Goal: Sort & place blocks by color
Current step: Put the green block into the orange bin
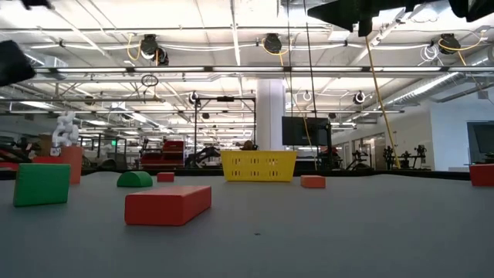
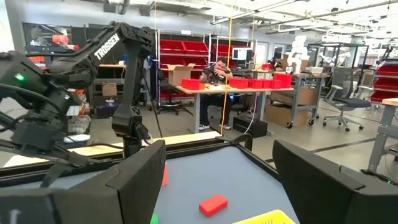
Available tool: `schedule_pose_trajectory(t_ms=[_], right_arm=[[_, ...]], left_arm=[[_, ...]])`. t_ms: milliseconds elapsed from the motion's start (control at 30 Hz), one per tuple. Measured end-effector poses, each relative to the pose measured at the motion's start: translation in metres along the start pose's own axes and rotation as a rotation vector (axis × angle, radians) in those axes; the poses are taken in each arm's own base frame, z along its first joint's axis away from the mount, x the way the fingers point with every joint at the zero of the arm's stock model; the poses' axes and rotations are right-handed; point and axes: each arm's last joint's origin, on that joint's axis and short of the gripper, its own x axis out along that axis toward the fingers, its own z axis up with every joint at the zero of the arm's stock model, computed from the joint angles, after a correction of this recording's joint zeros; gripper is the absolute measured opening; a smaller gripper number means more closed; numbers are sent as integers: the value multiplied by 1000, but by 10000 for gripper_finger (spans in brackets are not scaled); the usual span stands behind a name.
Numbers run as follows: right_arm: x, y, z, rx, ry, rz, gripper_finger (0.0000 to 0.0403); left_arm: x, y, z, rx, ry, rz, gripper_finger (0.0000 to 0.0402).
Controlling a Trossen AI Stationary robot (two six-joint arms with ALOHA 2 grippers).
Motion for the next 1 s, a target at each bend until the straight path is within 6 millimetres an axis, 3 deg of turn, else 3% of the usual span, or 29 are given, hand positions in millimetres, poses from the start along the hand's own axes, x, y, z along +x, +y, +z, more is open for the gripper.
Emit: schedule_pose_trajectory(t_ms=[300,600,833,1000], right_arm=[[0,0,2,16,-21,2,288],[0,0,2,16,-20,3,288],[0,0,1,-4,-7,4,288],[0,0,0,-45,-1,5,288]], left_arm=[[-3,31,42,-63,-113,44,289],[-14,55,83,105,-352,120,247],[-29,97,90,101,-256,329,228],[-31,115,89,157,-151,379,245]])
